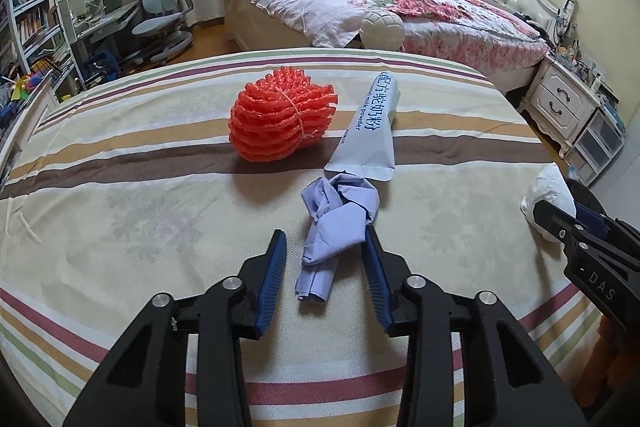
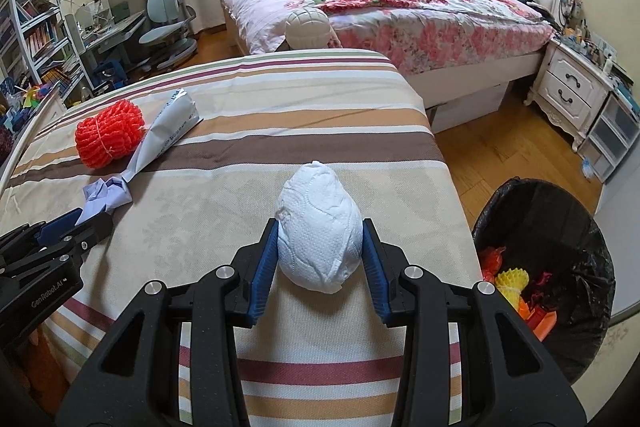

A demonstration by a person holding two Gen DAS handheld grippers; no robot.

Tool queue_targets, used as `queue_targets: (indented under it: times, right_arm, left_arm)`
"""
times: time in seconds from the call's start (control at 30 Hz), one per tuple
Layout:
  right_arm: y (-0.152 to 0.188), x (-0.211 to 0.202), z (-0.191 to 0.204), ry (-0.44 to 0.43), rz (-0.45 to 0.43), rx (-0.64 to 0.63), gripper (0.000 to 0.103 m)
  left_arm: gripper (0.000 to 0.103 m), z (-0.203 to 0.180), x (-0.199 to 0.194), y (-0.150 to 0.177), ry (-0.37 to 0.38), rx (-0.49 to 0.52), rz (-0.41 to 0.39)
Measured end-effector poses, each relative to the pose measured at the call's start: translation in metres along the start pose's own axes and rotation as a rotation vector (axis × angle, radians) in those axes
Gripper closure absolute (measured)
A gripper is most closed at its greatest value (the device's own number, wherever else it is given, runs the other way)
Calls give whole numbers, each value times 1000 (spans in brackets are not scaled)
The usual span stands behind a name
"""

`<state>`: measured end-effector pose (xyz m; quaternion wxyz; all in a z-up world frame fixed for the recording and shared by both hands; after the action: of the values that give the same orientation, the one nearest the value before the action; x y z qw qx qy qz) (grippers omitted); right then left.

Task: Collect trash
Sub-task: 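Grasp the white cloth ball with the right tool while the left tool grasps the lilac cloth, then carry the white cloth ball and lilac cloth over the black bin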

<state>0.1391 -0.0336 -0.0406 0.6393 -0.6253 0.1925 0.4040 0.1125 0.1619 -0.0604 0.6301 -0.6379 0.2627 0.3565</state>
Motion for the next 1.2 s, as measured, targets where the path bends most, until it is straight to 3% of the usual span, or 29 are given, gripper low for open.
queue_targets:
  times: [0.03, 0.6, 1.2]
  right_arm:
    - [0, 0, 0, 0, 0, 0, 64]
    - [7, -29, 8, -7, -41, -10, 64]
    - [31, -76, -12, 15, -92, 9, 64]
  left_arm:
    - [74, -1, -1, 0, 5, 5, -4]
    - [75, -1, -31, 9, 34, -19, -66]
    - [75, -40, -68, 17, 71, 9, -140]
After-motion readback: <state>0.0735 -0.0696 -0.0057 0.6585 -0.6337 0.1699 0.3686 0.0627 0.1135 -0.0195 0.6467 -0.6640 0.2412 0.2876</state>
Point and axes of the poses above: each gripper's, at about its wrist camera, not at the fingertips, and x roughly the way its jaws point, z to its left, y to its underside, the point moved 2 cm from there along x, roughly the way its jaws point, and after that the axes turned 7 degrees about -y, right-handed, at the moved point
